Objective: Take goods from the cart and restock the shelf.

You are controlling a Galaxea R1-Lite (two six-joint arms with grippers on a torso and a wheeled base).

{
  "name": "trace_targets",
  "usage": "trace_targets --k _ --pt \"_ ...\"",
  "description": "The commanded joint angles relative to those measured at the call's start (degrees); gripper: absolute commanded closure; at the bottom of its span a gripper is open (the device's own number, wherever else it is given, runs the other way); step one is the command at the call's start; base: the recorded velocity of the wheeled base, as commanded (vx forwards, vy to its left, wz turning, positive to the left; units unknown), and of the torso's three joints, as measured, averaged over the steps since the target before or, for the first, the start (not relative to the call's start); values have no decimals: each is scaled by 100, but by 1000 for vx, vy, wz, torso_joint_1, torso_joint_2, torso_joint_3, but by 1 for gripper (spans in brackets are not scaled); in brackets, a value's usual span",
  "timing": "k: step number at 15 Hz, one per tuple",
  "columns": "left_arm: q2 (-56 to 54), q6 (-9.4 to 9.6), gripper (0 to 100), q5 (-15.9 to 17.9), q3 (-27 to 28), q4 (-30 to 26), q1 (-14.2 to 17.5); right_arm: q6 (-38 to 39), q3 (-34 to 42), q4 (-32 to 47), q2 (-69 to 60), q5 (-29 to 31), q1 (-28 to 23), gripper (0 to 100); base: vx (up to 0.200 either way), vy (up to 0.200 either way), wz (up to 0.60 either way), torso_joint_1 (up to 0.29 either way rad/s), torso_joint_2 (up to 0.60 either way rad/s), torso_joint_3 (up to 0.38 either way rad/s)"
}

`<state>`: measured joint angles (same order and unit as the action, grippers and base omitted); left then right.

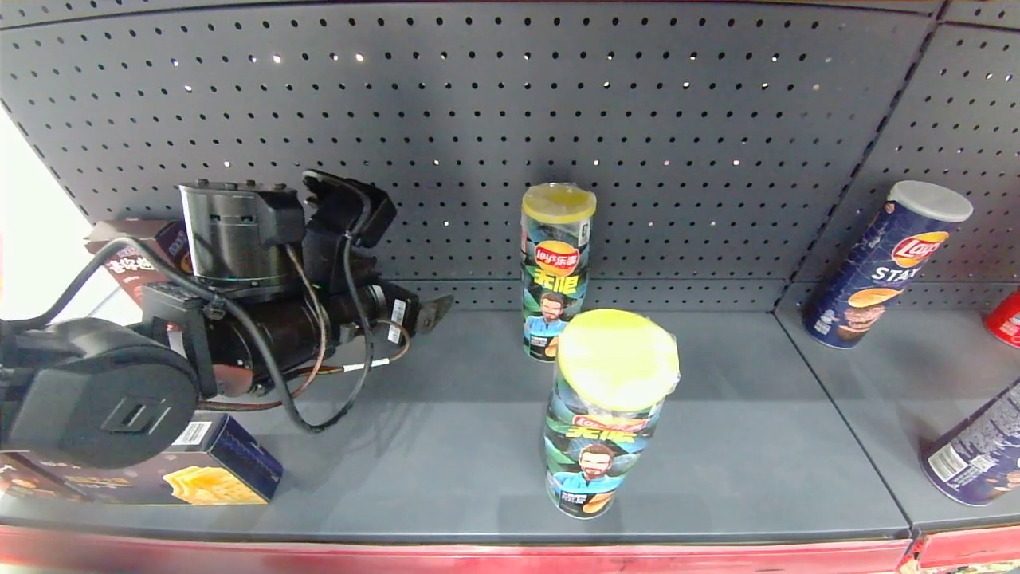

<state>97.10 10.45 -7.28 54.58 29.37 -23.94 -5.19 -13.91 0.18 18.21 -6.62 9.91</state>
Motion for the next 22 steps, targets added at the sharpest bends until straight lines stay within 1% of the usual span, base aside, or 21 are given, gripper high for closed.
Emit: trace_targets --k 1,2,3,4,5,6,8,10,13,15,17,18,22 --pt "-481 1 0 -134 88 -309 21 -500 -780 -414 2011 -287 644 0 0 0 0 0 0 0" --pt "-560 1 0 -186 97 -441 21 -500 -798 -642 2424 -261 1004 0 0 0 0 0 0 0" --pt "-578 -8 0 -221 62 -414 21 -509 -780 -994 2925 -235 1285 0 0 0 0 0 0 0" --pt "-569 -8 0 -213 18 -370 12 -509 -745 -1389 3399 -217 1435 0 0 0 0 0 0 0" --pt "-569 -8 0 -213 0 -291 12 -509 -736 -1574 3672 -182 1470 0 0 0 0 0 0 0" --pt "-552 1 0 -204 -26 -80 -14 -509 -798 -1890 4217 56 1610 0 0 0 0 0 0 0" --pt "-534 1 0 -186 -26 -19 -40 -456 -938 -2154 4709 389 1892 0 0 0 0 0 0 0" --pt "-534 1 0 -186 -35 -10 -40 -456 -1175 -2154 5017 433 2147 0 0 0 0 0 0 0" --pt "-481 1 0 -169 -299 324 -32 -465 -1580 -2154 5535 451 2331 0 0 0 0 0 0 0" --pt "-464 1 0 -134 -325 429 -14 -465 -1756 -2154 5746 539 2454 0 0 0 0 0 0 0" --pt "-455 1 0 -125 -316 429 4 -456 -1843 -2154 5860 548 2551 0 0 0 0 0 0 0" --pt "-446 1 0 -116 -307 429 4 -456 -1993 -2163 6063 556 2709 0 0 0 0 0 0 0" --pt "-429 1 0 -116 -307 429 4 -456 -2283 -2172 6440 600 2894 0 0 0 0 0 0 0"
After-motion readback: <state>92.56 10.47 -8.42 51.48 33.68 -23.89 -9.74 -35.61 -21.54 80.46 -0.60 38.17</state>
